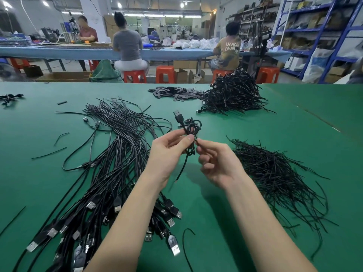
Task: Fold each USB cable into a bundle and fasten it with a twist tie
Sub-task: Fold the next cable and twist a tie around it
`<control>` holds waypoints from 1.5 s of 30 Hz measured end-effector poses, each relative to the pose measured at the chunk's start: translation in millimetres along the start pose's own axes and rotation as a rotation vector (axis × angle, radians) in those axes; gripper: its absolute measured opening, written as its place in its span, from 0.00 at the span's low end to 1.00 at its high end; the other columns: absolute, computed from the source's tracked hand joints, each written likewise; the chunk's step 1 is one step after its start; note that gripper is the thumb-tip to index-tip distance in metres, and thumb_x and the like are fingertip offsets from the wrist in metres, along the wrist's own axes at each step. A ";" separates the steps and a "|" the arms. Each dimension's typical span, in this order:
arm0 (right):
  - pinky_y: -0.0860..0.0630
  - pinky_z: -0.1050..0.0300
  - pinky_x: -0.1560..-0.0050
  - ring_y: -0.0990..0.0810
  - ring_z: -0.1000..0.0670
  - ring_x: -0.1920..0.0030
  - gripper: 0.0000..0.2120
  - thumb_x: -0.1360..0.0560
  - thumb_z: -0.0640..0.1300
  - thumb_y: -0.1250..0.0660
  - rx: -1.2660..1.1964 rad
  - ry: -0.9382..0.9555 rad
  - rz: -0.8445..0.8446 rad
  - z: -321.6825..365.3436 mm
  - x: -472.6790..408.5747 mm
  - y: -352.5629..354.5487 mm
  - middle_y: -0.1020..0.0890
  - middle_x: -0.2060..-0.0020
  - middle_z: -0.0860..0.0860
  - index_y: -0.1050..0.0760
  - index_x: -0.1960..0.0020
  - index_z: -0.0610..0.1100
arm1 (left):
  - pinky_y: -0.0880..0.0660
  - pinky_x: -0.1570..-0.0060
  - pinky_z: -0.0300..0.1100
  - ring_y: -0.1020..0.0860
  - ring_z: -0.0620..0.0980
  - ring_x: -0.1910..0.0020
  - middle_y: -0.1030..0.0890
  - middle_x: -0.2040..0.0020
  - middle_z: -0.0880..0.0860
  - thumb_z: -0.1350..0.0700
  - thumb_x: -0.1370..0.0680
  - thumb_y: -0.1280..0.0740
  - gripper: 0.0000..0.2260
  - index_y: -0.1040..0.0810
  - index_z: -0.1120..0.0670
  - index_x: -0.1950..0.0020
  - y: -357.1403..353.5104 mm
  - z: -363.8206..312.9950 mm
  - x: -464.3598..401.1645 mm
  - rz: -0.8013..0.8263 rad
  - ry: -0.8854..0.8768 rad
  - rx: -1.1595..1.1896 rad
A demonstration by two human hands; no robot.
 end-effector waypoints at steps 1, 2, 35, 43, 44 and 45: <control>0.41 0.68 0.79 0.32 0.58 0.77 0.04 0.25 0.41 0.28 -0.008 -0.029 0.009 -5.7 -1.3 -0.2 0.19 0.67 0.52 0.21 0.59 0.45 | 0.23 0.52 0.35 0.17 0.42 0.54 0.13 0.52 0.49 0.60 0.25 0.26 0.11 0.17 0.58 0.43 1.5 2.1 0.0 -0.013 0.008 -0.007; 0.38 0.68 0.78 0.30 0.57 0.76 0.03 0.25 0.42 0.27 0.120 0.048 0.017 0.2 -2.3 1.1 0.18 0.64 0.52 0.20 0.56 0.45 | 0.22 0.50 0.38 0.17 0.44 0.53 0.13 0.51 0.50 0.60 0.25 0.26 0.12 0.17 0.59 0.41 3.7 5.3 -0.2 -0.022 0.029 -0.004; 0.32 0.68 0.74 0.26 0.59 0.75 0.09 0.25 0.53 0.25 0.554 0.218 -0.198 17.3 -12.7 50.8 0.14 0.65 0.56 0.15 0.53 0.47 | 0.22 0.64 0.33 0.16 0.44 0.60 0.13 0.57 0.50 0.54 0.26 0.23 0.12 0.22 0.54 0.47 24.8 38.5 -24.3 -0.158 0.140 -0.218; 0.29 0.60 0.62 0.24 0.58 0.68 0.13 0.25 0.56 0.30 0.938 0.290 -0.234 6.0 -21.9 48.6 0.15 0.65 0.56 0.15 0.61 0.49 | 0.28 0.42 0.39 0.20 0.55 0.44 0.18 0.48 0.53 0.54 0.21 0.32 0.07 0.24 0.54 0.46 1.0 48.6 -125.2 -0.293 0.148 -0.608; 0.28 0.59 0.62 0.24 0.59 0.69 0.13 0.25 0.57 0.30 0.934 0.290 -0.234 5.4 -23.4 49.8 0.15 0.66 0.56 0.15 0.61 0.50 | 0.29 0.41 0.38 0.22 0.55 0.40 0.18 0.45 0.54 0.54 0.21 0.33 0.10 0.23 0.56 0.41 -5.4 53.6 -133.7 -0.256 0.163 -0.697; 0.29 0.59 0.63 0.25 0.59 0.70 0.12 0.25 0.57 0.30 0.935 0.289 -0.235 4.5 -24.5 50.9 0.15 0.66 0.56 0.15 0.61 0.51 | 0.29 0.39 0.40 0.23 0.56 0.38 0.19 0.40 0.56 0.53 0.20 0.34 0.14 0.23 0.58 0.37 -12.1 61.0 -139.0 -0.209 0.187 -0.775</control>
Point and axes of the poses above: each hand's wrist, its own x-axis away from the middle knuckle, its own y-axis out of the back of the hand, z = x × y, the point moved 10 cm from there along -x, towards the middle knuckle
